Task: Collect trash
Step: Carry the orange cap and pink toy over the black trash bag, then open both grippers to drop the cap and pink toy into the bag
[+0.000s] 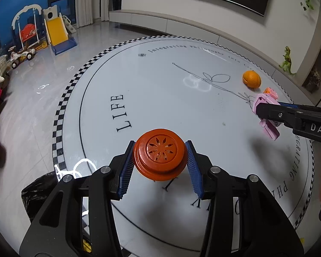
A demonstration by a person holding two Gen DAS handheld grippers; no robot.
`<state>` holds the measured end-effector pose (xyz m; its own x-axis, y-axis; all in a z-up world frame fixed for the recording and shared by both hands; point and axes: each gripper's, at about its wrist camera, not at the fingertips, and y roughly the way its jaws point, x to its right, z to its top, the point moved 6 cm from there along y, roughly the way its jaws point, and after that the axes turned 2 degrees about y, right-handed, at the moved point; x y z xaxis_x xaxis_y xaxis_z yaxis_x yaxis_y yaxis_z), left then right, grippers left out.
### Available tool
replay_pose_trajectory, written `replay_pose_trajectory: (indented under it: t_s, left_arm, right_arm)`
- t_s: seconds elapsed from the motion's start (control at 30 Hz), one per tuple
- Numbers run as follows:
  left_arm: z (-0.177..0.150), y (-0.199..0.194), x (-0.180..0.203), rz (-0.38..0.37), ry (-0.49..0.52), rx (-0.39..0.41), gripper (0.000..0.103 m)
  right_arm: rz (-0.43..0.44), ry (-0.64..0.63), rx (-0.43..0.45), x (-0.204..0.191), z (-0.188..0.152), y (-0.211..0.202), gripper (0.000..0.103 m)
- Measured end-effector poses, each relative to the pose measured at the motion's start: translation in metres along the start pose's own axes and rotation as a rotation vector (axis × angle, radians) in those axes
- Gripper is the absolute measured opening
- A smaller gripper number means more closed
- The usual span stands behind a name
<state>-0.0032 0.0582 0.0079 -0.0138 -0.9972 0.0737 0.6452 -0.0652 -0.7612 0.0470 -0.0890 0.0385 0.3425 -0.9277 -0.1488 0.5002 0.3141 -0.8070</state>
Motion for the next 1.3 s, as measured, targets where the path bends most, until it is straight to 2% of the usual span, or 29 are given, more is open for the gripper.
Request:
replay_pose_trajectory:
  t_s: [0.23, 0.53, 0.77, 1.07, 1.1, 1.13, 1.17, 1.2, 1.3]
  left_arm:
    - [-0.033, -0.032, -0.019, 0.022, -0.014, 0.019, 0.046]
    - [-0.083, -0.070, -0.054, 0.092, -0.056, 0.031, 0.046]
    - [-0.135, -0.090, -0.108, 0.167, -0.150, 0.003, 0.046]
    - [-0.188, -0.095, -0.166, 0.253, -0.273, -0.048, 0.046]
    - [-0.194, -0.091, -0.173, 0.266, -0.282, -0.076, 0.048]
    - [-0.200, -0.089, -0.180, 0.295, -0.291, -0.102, 0.065]
    - [-0.205, -0.088, -0.188, 0.346, -0.304, -0.119, 0.094]
    - [-0.208, -0.090, -0.194, 0.381, -0.311, -0.117, 0.097]
    - [-0.213, -0.096, -0.203, 0.384, -0.332, -0.097, 0.097]
  right_arm:
    - [0.029, -0.055, 0.014, -0.042, -0.028, -0.018, 0.038]
    - [0.156, -0.153, -0.013, -0.127, -0.075, -0.025, 0.038]
    - [0.268, -0.261, -0.065, -0.205, -0.112, -0.021, 0.038]
    - [0.320, -0.375, -0.145, -0.272, -0.161, 0.002, 0.038]
    - [0.317, -0.394, -0.161, -0.279, -0.166, 0.007, 0.039]
    - [0.309, -0.410, -0.175, -0.284, -0.170, 0.011, 0.044]
    - [0.291, -0.419, -0.180, -0.287, -0.173, 0.015, 0.049]
    - [0.277, -0.421, -0.175, -0.288, -0.174, 0.017, 0.058]
    - [0.271, -0.422, -0.167, -0.287, -0.179, 0.018, 0.058]
